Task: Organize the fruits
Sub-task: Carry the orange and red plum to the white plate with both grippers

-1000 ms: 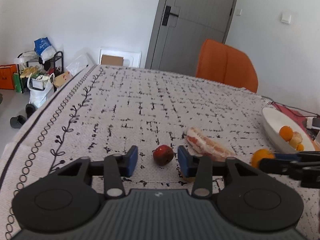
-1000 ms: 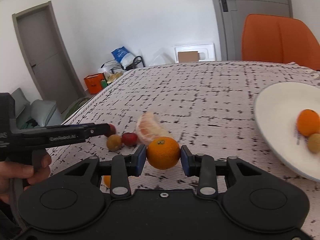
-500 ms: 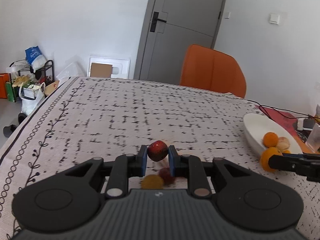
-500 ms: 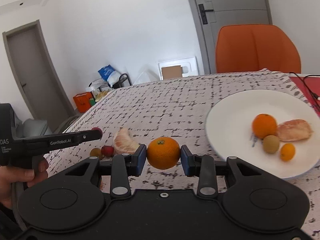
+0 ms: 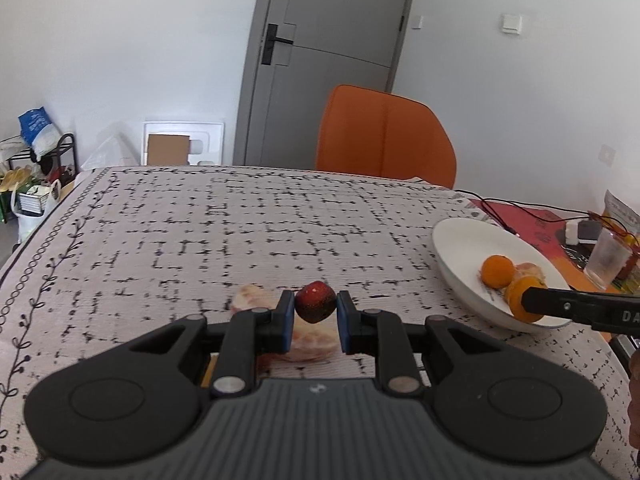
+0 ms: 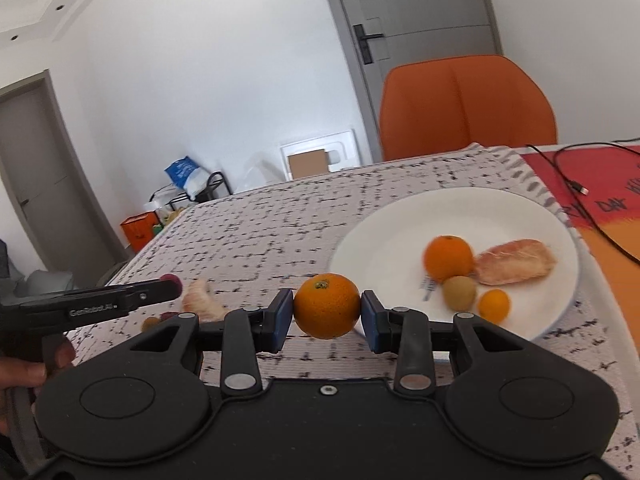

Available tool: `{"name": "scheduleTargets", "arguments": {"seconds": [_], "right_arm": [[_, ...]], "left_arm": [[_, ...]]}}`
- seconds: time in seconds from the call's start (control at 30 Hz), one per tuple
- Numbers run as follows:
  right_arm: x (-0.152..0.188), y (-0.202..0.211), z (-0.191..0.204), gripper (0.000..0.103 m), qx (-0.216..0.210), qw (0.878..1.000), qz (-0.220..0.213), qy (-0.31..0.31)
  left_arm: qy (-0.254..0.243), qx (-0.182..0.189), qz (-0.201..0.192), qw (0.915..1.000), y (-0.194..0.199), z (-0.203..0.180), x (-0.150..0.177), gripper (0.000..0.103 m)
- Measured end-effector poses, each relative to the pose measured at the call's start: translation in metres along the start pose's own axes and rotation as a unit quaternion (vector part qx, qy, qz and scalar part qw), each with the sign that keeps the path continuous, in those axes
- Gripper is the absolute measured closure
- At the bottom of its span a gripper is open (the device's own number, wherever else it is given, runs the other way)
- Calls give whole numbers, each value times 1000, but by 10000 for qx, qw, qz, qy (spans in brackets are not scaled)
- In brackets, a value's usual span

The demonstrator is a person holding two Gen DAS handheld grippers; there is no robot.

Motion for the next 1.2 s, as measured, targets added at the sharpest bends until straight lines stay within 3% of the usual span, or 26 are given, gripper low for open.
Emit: {"name": "scheduleTargets", "arguments": {"seconds": [0.4,0.47,1.2], "right_arm": [[3,-8,-39,68,329,9991,12,-277],[3,-11,-43,63,319,9989,51,-326],[3,16,-95,61,504,9956,-255,-749]], "left_arm": [[-155,121,165,9997,-18,-22,1,82],[-179,136,180,9996,-21,-26,0,82],[-769,649,279,9945,-66,-97,-18,82]]}}
Point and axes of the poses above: each gripper's, at about its wrist camera, not at the fingertips, and y roughly against the way its jaws point, z to its left, x to its underside, the point moved 8 cm from there along -y, roughly the way its jaws point, and after that the axes turned 10 degrees about x, right-handed, at the moved point
